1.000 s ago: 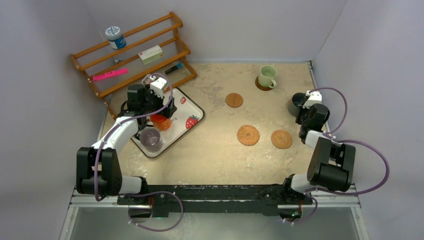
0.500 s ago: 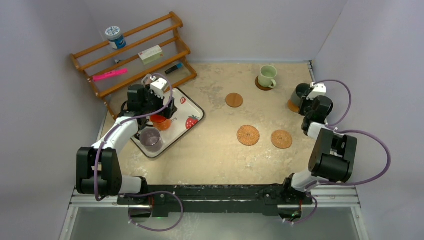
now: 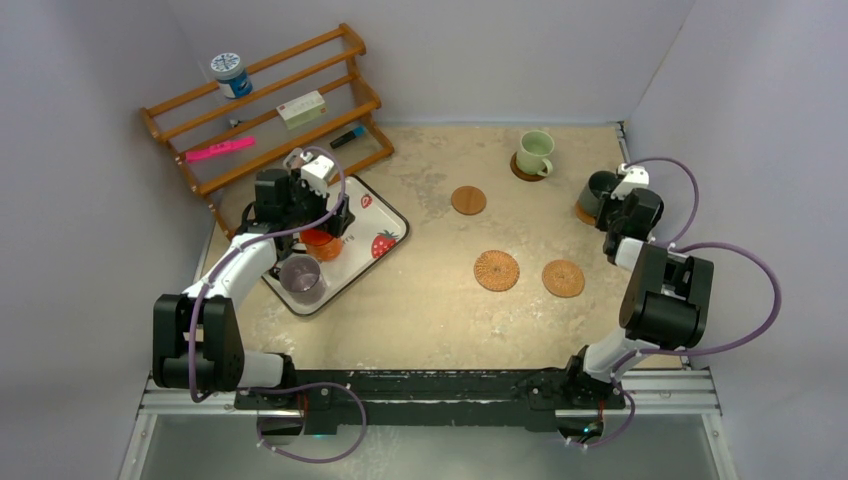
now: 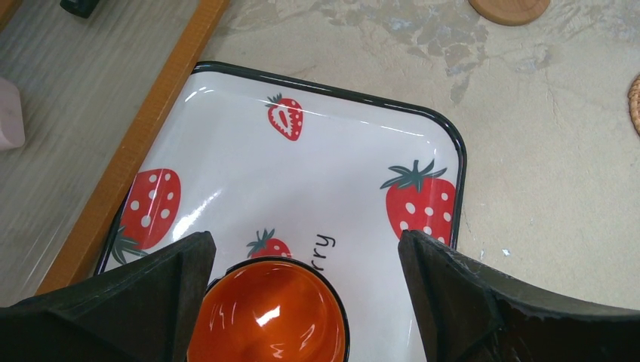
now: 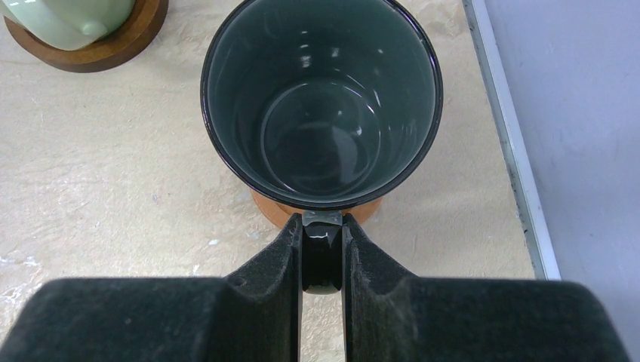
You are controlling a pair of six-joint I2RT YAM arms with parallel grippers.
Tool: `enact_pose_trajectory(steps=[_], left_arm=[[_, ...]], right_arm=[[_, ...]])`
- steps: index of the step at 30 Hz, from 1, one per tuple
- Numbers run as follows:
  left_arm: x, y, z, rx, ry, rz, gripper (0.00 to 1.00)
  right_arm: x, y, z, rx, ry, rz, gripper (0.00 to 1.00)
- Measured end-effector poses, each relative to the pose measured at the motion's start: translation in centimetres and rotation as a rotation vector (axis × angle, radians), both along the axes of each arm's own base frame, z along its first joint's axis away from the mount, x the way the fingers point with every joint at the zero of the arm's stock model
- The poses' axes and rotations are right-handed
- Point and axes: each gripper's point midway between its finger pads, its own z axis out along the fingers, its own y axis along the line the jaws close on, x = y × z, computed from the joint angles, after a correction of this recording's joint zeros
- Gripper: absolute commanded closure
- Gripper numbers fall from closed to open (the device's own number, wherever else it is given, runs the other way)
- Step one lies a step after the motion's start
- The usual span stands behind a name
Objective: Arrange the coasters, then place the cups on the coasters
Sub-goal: Place the cup on the coaster.
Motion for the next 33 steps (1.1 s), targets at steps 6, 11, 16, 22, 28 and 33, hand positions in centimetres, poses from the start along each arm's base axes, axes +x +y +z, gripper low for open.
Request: enact_pose_trajectory(steps=[6, 11, 16, 22, 28, 33], left_arm=[[0.03, 0.00, 0.00, 0.000, -0.001, 0.000, 0.00], [0.04, 0.00, -0.09, 0.000, 0.002, 0.000, 0.00], [0.05, 0.00, -0.27, 0.000, 0.006, 0.000, 0.00], [0.05, 0.00, -0.28, 0.000, 0.007, 0.000, 0.00], [0.05, 0.00, -0.28, 0.001, 0.007, 0.000, 0.00], [0.05, 0.00, -0.28, 0.000, 0.007, 0.000, 0.00]], right_arm=[[0.12, -0.05, 0.18, -0.001, -0.002, 0.000, 1.00], [0.10, -0.05, 0.15, -0.002, 0.004, 0.002, 1.00], [-0.19, 0.05, -0.27, 0.002, 0.026, 0.004, 1.00], [-0.19, 0.09, -0.28, 0.003, 0.030, 0.008, 1.00], [-0.28, 0.13, -0.21, 0.004, 0.032, 0.009, 1.00], [-0.48, 0.20, 0.15, 0.003, 0.033, 0.009, 1.00]])
